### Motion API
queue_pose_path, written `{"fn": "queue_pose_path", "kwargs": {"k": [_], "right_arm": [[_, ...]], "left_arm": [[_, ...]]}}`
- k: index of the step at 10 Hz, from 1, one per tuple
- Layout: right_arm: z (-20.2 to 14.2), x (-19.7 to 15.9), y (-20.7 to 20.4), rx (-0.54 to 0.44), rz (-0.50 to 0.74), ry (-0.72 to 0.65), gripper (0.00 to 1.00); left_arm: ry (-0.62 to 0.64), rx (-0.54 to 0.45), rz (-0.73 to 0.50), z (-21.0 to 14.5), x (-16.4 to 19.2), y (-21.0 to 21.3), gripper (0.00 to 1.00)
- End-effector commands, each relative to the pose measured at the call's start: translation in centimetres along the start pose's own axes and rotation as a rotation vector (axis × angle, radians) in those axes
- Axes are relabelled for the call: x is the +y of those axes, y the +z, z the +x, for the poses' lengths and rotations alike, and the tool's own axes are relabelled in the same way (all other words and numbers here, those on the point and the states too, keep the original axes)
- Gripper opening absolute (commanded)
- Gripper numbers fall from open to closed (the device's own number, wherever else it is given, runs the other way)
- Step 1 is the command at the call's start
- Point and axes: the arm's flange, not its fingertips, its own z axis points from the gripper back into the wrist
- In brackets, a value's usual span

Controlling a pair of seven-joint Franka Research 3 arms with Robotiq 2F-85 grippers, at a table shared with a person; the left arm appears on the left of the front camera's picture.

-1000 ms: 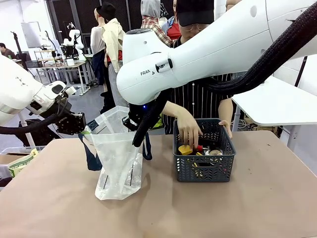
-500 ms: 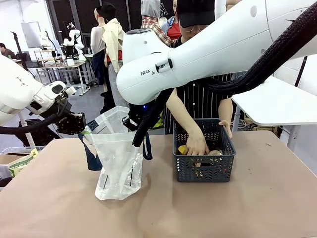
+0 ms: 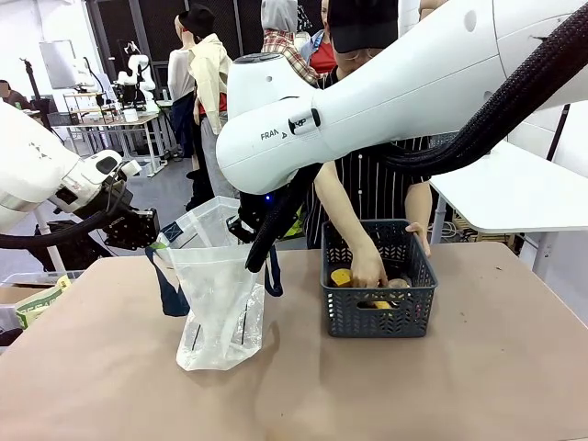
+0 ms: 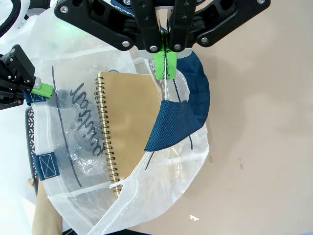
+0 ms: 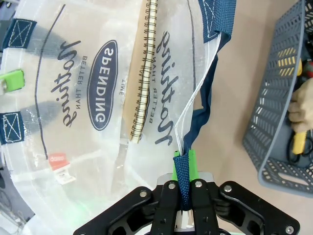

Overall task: Transfer purchased items from the store into the shopping bag.
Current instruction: Move the Reusable shopping bag to the right side of the table.

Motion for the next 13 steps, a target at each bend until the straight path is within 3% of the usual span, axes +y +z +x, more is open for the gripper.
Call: {"fn": "queue_pose_path", "kwargs": {"k": [1,13], "right_arm": [[-0.18,-0.11,-0.09,0.003,-0.003,0.002,0.00],[-0.18,-0.11,-0.09,0.003,-0.003,0.002,0.00]], "left_arm": [[0.006,-0.009,0.004,-0.06,0.06,0.08,0.00],[0.006,-0.009,0.004,-0.06,0.06,0.08,0.00]]}}
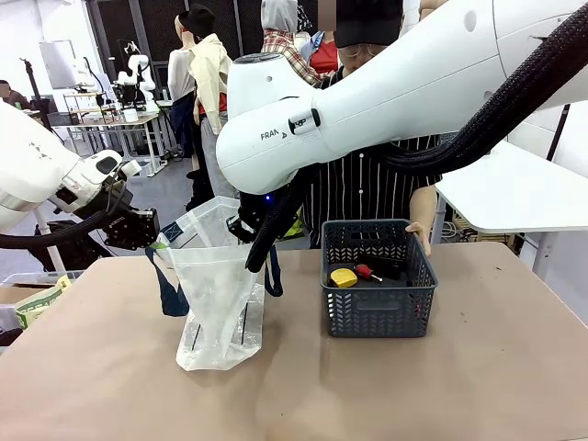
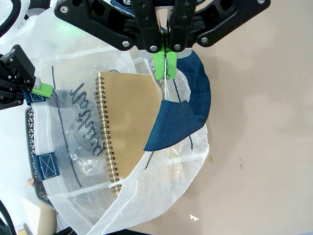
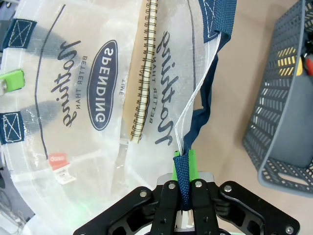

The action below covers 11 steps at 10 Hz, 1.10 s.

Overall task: Transfer purchased items from the store into the shopping bag.
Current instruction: Move the Reusable shopping bag to the right side of the table.

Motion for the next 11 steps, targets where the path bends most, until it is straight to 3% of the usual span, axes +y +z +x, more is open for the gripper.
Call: {"fn": "queue_pose_path", "kwargs": {"k": [1,11], "right_arm": [[-0.18,-0.11,-0.09,0.003,-0.003,0.002,0.00],[-0.18,-0.11,-0.09,0.003,-0.003,0.002,0.00]], "left_arm": [[0.006,-0.009,0.004,-0.06,0.06,0.08,0.00],[0.006,-0.009,0.004,-0.06,0.06,0.08,0.00]]}}
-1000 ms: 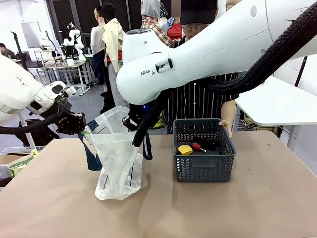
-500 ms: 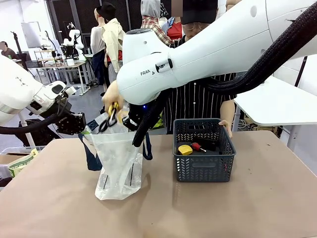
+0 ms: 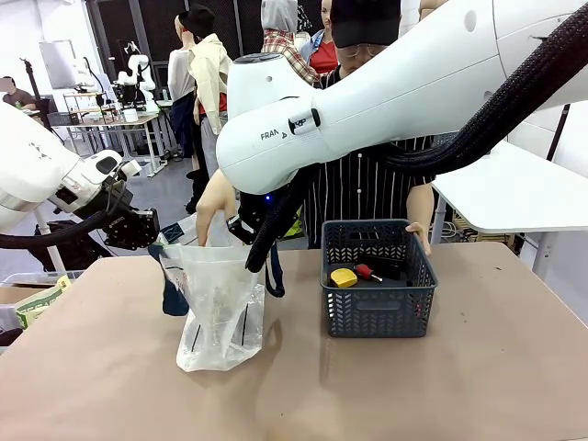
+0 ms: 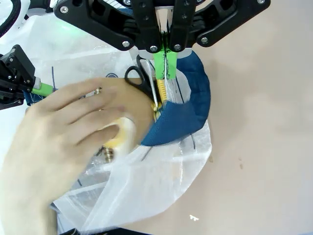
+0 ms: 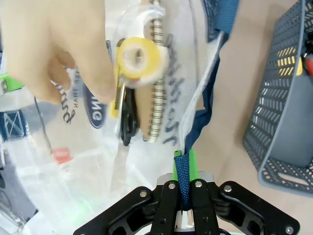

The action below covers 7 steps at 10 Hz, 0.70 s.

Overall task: Transfer purchased items from the store into the shopping bag.
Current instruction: Move the Reusable shopping bag to the right side of the table.

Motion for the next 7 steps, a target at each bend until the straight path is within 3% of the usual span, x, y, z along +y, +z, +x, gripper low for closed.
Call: {"fn": "queue_pose_path", "kwargs": {"k": [1,7], "right_arm": [[-0.17,-0.10,-0.08,0.003,-0.003,0.002,0.00],[-0.17,-0.10,-0.08,0.003,-0.003,0.002,0.00]], "left_arm": [[0.006,-0.008,0.003,-0.07,0.05,0.07,0.00],[0.006,-0.008,0.003,-0.07,0.05,0.07,0.00]]}}
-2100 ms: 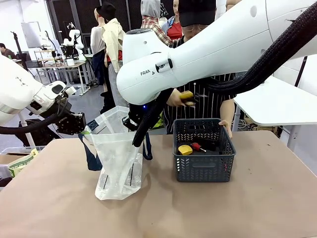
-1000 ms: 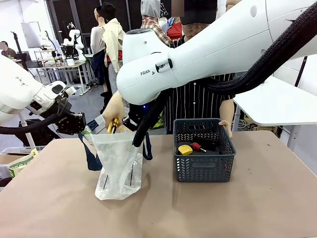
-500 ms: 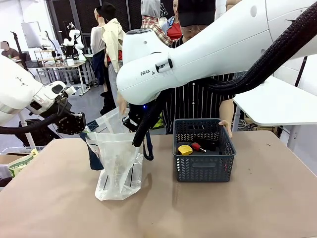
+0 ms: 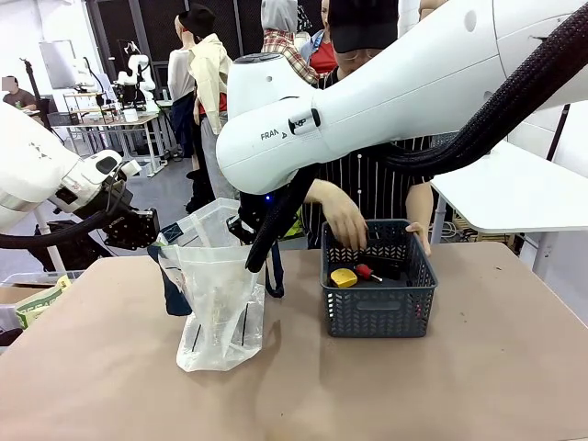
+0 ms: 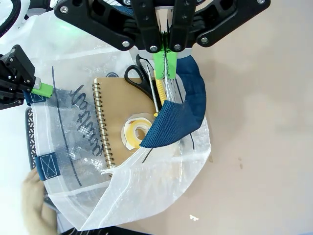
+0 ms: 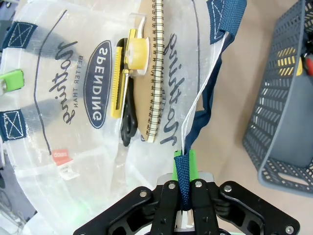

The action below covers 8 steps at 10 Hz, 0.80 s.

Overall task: Transfer purchased items from the store into the shopping bag.
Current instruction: Move the Reusable shopping bag to the right side of the table.

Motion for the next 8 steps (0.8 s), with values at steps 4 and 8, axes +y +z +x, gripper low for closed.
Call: {"fn": "queue_pose_path", "kwargs": {"k": [4,8], "right_arm": [[-0.17,-0.10,-0.08,0.002,-0.003,0.002,0.00],[-0.17,-0.10,-0.08,0.002,-0.003,0.002,0.00]], "left_arm": [[0.005,-0.008,0.003,-0.07,0.04,0.06,0.00],[0.005,-0.008,0.003,-0.07,0.04,0.06,0.00]]}}
